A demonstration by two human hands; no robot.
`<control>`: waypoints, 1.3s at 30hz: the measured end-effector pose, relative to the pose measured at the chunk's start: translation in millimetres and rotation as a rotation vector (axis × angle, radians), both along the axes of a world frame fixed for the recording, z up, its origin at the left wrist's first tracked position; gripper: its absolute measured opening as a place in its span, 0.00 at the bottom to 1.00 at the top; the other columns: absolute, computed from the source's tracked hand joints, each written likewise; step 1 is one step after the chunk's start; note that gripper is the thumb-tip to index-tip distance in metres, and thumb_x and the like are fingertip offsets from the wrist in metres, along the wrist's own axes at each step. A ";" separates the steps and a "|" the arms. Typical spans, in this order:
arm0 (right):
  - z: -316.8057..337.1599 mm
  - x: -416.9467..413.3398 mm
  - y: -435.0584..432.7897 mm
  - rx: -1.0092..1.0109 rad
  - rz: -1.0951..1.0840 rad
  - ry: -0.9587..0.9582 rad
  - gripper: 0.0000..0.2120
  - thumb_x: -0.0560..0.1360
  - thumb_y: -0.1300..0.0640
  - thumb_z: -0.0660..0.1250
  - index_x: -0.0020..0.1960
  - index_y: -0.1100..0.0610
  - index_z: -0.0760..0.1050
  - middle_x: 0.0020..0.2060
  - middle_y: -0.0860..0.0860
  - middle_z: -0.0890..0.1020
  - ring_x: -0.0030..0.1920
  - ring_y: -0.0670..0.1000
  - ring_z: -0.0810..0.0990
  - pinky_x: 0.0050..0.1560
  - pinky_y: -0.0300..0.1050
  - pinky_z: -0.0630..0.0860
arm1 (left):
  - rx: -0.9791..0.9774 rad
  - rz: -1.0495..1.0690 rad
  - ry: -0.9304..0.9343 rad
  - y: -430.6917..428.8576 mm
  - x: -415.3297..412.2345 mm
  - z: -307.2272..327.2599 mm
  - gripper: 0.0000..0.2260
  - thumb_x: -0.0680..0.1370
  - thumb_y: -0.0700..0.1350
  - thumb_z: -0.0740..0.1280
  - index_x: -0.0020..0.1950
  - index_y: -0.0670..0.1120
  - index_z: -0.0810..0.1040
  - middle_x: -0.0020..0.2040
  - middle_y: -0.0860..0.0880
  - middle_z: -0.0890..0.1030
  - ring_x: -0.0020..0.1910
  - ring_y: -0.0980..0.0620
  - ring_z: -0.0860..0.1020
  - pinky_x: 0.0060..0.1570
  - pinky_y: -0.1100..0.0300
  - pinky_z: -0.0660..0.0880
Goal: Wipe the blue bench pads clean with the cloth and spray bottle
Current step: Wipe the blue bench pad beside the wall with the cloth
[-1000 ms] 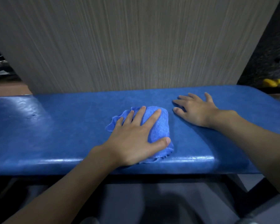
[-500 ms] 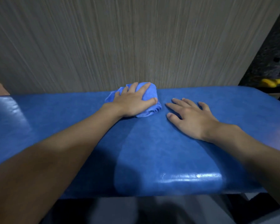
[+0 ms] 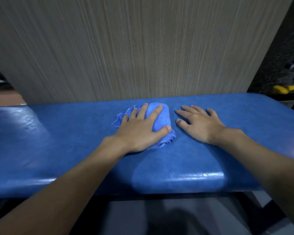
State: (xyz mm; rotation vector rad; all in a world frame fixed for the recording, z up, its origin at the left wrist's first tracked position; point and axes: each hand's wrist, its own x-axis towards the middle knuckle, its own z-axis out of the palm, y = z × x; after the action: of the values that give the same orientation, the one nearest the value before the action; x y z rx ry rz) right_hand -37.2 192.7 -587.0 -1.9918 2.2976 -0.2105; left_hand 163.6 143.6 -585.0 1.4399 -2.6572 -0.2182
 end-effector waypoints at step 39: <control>0.9 2.1 -7.6 0.005 0.012 -0.001 0.26 0.81 0.37 0.48 0.78 0.41 0.56 0.79 0.42 0.54 0.79 0.47 0.49 0.76 0.61 0.43 | -0.025 0.035 0.006 17.7 16.6 -3.5 0.40 0.68 0.75 0.42 0.79 0.65 0.44 0.82 0.53 0.44 0.80 0.46 0.45 0.76 0.42 0.46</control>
State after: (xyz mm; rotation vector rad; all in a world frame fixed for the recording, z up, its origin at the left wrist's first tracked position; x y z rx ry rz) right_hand -35.1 185.1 -586.1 -2.0022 2.2821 -0.2047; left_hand 180.2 161.3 -588.5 1.4740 -2.6182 -0.1854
